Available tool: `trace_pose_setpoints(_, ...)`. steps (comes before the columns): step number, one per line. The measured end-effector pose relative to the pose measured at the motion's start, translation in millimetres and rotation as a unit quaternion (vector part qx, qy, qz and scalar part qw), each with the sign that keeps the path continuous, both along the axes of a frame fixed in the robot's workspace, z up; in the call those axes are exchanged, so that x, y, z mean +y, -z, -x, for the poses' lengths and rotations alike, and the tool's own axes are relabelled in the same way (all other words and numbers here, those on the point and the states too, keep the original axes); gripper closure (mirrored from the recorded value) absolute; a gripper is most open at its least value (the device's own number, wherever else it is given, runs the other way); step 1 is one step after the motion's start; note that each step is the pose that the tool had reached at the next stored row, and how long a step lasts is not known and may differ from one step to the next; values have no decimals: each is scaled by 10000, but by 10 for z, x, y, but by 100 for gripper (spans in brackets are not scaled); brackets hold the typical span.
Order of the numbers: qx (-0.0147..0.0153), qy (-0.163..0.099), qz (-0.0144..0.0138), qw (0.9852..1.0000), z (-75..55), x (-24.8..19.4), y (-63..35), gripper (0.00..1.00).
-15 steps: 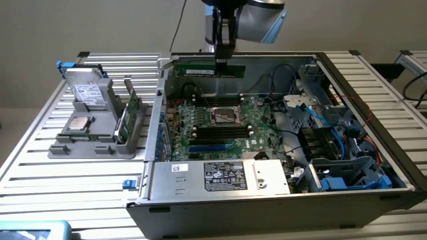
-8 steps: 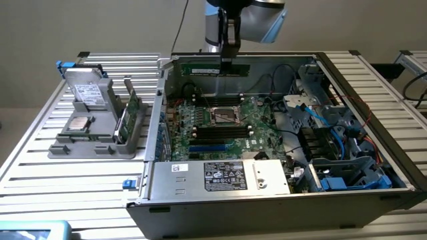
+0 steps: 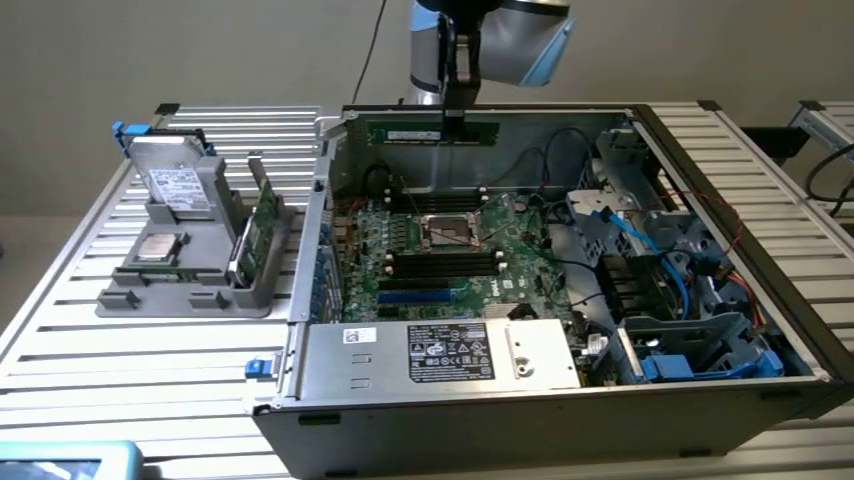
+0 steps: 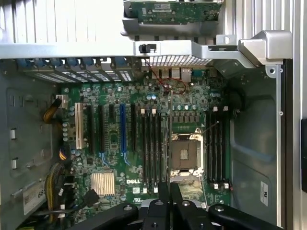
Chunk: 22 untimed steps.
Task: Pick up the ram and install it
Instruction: 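Pick up the ram and move it above insertion slot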
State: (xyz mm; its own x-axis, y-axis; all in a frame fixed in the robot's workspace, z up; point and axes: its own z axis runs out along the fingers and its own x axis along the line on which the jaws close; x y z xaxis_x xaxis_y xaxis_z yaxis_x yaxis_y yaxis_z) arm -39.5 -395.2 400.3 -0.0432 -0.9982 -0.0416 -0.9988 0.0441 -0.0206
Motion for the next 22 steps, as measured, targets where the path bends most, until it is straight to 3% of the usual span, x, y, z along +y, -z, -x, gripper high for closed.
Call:
trace_pose_setpoints(5,0,-18,0,10000,-52,49,44,87)
trace_pose_setpoints(10,0,-54,1,10000,-129,51,73,87)
trace_pose_setpoints(22,0,-113,0,9999,-133,50,187,87)
